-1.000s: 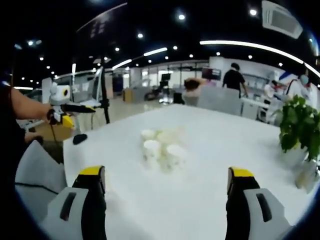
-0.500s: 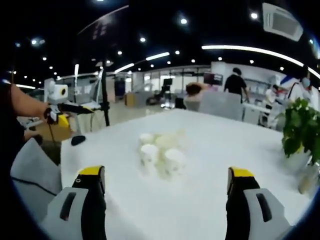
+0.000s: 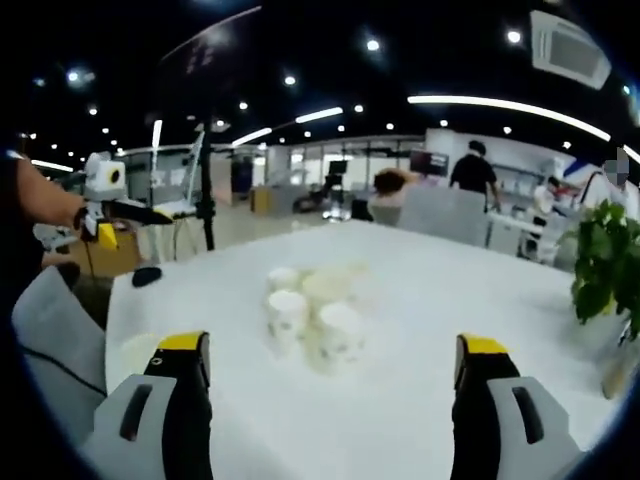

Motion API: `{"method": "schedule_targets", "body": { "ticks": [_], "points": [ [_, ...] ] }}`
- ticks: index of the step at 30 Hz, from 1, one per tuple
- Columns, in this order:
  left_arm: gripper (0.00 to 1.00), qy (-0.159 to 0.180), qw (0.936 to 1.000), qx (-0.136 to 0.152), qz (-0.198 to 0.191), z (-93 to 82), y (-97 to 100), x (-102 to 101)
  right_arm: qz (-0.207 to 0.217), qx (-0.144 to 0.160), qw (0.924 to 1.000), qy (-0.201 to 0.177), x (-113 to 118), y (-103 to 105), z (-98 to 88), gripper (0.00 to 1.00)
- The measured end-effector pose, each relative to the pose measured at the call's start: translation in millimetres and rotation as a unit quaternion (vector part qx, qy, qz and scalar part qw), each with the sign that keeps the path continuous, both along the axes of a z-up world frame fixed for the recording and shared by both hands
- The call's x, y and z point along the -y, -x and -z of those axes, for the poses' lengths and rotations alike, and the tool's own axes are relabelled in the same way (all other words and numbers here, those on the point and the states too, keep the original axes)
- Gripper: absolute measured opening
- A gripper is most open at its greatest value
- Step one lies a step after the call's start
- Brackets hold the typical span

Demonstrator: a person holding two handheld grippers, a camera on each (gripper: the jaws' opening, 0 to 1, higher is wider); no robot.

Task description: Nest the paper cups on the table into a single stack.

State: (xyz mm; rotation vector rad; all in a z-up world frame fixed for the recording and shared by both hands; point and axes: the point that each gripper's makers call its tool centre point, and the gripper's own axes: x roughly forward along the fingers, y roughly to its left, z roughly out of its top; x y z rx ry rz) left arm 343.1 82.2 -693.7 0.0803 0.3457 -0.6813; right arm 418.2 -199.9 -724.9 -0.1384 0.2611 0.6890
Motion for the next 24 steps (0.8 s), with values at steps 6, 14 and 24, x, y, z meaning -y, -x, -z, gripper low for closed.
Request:
{"method": "schedule_targets", "body": {
  "ticks": [6,14,24],
  "points": [
    [0.98,-0.001,1.0000,0.000,-0.003,0.4,-1.2,-4,0.002,-0.004,0.9999,-0.010,-2,-10,5.2,1.00],
    [0.98,0.001,0.9999,0.001,-0.010,-0.9,-4.7,-7,-0.012,-0.004,0.9999,-0.004,-8,-22,18.4,1.00],
    [0.98,0.007,0.9999,0.006,-0.008,1.3,-7.4,-9,-0.009,-0.012,0.9998,-0.014,-11,-40,29.5,0.96]
  ]
}}
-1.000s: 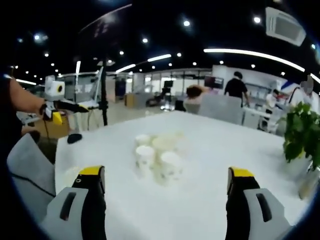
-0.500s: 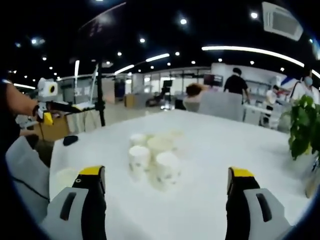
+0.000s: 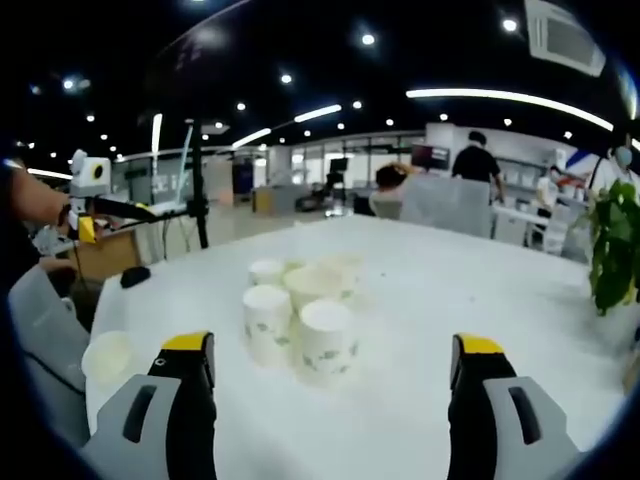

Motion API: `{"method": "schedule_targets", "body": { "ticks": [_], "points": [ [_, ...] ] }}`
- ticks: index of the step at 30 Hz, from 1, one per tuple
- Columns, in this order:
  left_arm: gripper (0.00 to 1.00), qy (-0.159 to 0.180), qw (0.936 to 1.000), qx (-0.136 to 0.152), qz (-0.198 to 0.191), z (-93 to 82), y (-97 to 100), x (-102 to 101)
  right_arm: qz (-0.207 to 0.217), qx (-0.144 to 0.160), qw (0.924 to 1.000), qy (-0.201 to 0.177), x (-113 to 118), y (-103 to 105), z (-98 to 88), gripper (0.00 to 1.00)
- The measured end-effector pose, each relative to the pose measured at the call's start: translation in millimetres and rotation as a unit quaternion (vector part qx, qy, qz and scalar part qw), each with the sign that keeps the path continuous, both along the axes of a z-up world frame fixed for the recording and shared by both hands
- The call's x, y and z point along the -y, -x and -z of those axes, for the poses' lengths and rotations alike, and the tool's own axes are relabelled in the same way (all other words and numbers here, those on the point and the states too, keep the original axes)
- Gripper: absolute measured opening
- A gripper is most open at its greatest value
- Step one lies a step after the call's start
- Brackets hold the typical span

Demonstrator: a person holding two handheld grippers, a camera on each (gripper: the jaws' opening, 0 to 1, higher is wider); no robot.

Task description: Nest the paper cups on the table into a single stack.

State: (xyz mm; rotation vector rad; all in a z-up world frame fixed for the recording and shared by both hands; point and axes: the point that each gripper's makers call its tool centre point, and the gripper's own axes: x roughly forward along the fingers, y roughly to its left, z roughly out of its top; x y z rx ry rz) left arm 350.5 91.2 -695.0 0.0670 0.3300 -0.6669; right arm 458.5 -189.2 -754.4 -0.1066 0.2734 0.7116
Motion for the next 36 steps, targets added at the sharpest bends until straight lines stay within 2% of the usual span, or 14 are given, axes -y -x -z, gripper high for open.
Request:
{"method": "schedule_targets", "body": {
  "ticks": [6,21,29,36],
  "points": [
    [0.98,-0.002,1.0000,0.009,-0.002,5.8,-5.1,1,-0.002,-0.007,0.9999,0.014,-4,-10,12.7,0.91],
    [0.98,-0.003,0.9999,-0.006,-0.009,13.4,-7.2,-7,-0.019,-0.026,0.9990,0.030,-20,-28,38.0,0.82],
    [0.98,-0.007,0.9997,-0.016,-0.015,20.0,-5.8,-12,-0.025,-0.053,0.9977,0.036,-27,-41,59.5,0.69],
    [0.98,-0.010,0.9995,-0.020,-0.021,22.9,-5.9,-16,-0.035,-0.063,0.9967,0.039,-38,-47,68.1,0.62]
  ]
}}
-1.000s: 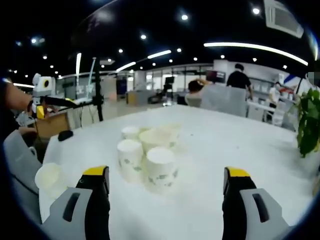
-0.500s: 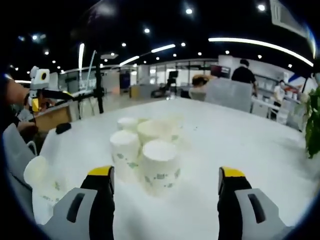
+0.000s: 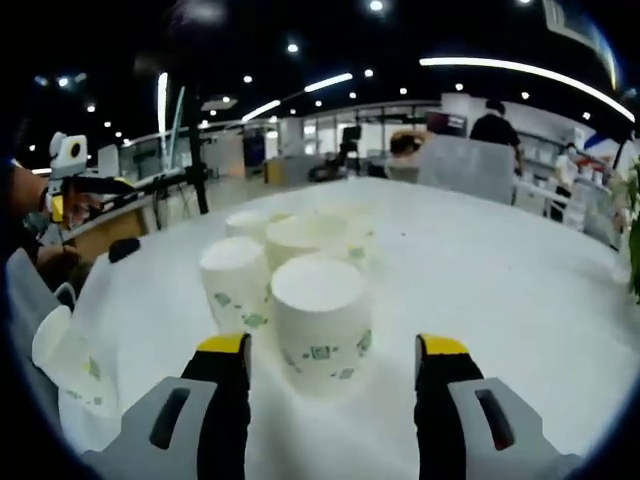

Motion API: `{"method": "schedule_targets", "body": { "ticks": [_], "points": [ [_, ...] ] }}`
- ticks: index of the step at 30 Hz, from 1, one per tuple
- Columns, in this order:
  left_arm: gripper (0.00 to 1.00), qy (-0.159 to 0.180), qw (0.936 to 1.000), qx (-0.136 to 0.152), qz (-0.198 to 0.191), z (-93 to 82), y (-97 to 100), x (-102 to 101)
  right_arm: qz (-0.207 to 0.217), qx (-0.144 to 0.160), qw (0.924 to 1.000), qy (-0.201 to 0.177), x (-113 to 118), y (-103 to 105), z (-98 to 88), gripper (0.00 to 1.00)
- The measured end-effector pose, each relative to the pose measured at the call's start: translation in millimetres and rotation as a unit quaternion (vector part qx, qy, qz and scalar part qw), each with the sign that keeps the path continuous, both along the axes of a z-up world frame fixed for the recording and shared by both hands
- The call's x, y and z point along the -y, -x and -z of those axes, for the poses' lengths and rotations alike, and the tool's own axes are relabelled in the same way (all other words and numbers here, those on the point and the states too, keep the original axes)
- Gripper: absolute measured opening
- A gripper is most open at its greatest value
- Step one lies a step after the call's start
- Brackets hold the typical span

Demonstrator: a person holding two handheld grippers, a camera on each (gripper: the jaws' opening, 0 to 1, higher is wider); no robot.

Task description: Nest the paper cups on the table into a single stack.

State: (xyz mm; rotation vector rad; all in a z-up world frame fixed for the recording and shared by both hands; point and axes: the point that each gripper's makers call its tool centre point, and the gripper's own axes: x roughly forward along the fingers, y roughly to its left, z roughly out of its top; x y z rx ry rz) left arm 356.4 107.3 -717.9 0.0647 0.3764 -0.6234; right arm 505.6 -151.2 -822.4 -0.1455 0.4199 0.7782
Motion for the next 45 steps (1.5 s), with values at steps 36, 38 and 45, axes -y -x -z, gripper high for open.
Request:
{"method": "schedule_targets", "body": {
  "ticks": [36,38,45],
  "points": [
    [0.98,0.011,0.9999,-0.010,-0.004,2.9,4.4,2,-0.002,-0.020,0.9998,0.007,-5,0,9.1,0.38],
    [0.98,0.013,0.9999,-0.010,-0.005,2.1,4.1,2,-0.002,-0.018,0.9998,0.007,-4,-1,7.6,0.38],
    [0.98,0.016,0.9998,-0.008,-0.006,1.1,4.9,3,0.002,-0.014,0.9999,0.006,-4,-3,0.6,0.38]
  ]
}}
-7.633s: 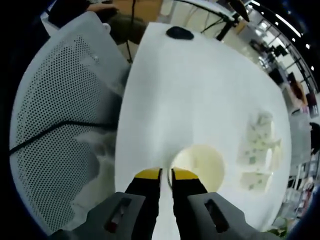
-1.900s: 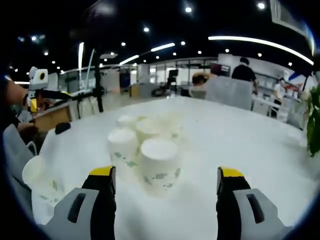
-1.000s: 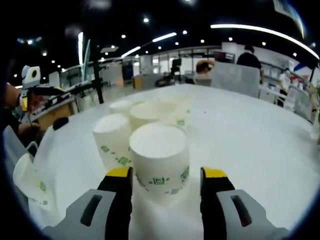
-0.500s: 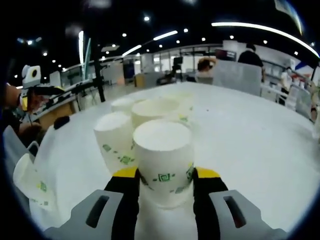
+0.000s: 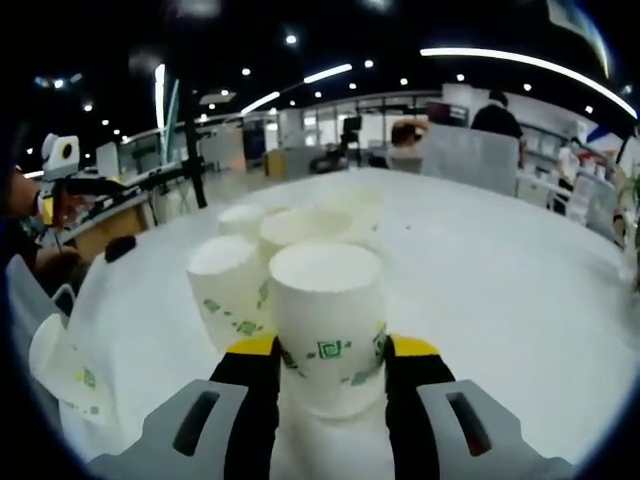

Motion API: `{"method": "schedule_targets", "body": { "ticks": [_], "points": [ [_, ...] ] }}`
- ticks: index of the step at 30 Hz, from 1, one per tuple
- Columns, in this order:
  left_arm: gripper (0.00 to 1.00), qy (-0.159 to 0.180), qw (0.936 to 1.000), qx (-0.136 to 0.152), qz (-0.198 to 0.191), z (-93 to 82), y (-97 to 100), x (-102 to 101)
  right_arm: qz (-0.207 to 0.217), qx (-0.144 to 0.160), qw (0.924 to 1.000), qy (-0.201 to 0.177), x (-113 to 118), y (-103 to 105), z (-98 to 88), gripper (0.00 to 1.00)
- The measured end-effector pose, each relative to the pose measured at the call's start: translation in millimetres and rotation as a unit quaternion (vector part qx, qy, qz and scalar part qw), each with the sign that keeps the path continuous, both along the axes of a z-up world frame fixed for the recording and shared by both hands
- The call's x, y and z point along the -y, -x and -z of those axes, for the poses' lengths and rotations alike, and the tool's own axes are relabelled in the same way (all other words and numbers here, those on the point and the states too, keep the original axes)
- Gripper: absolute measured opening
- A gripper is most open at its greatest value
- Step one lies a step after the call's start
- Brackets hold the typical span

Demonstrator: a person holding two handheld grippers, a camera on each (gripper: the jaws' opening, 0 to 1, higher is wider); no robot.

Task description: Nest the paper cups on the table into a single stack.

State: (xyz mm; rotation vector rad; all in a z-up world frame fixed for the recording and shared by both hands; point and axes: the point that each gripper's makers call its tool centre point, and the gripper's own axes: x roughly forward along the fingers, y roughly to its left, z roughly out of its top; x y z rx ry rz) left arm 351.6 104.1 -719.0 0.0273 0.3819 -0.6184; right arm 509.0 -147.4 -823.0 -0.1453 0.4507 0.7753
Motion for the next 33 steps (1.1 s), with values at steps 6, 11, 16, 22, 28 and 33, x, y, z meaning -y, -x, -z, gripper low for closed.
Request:
{"method": "schedule_targets", "body": {
  "ticks": [6,11,16,22,28,33],
  "points": [
    [0.98,0.000,1.0000,0.000,0.001,-1.3,-0.1,0,0.005,0.005,1.0000,-0.004,2,-4,-8.4,0.38],
    [0.98,-0.002,1.0000,0.001,0.003,-1.7,-1.5,1,0.006,0.009,0.9999,-0.005,3,-6,-13.3,0.38],
    [0.98,-0.002,1.0000,0.004,0.005,-4.4,-3.1,2,0.008,0.012,0.9999,-0.006,5,-11,-22.3,0.38],
    [0.98,-0.004,1.0000,0.003,0.007,-4.3,-4.6,4,0.010,0.018,0.9998,-0.007,7,-16,-34.5,0.38],
    [0.98,-0.011,0.9999,0.003,0.010,-4.1,-5.2,5,0.014,0.021,0.9997,-0.004,12,-23,-42.1,0.38],
    [0.98,-0.009,0.9999,0.006,0.010,-5.8,-5.5,6,0.015,0.028,0.9995,-0.005,15,-28,-52.5,0.38]
  ]
}}
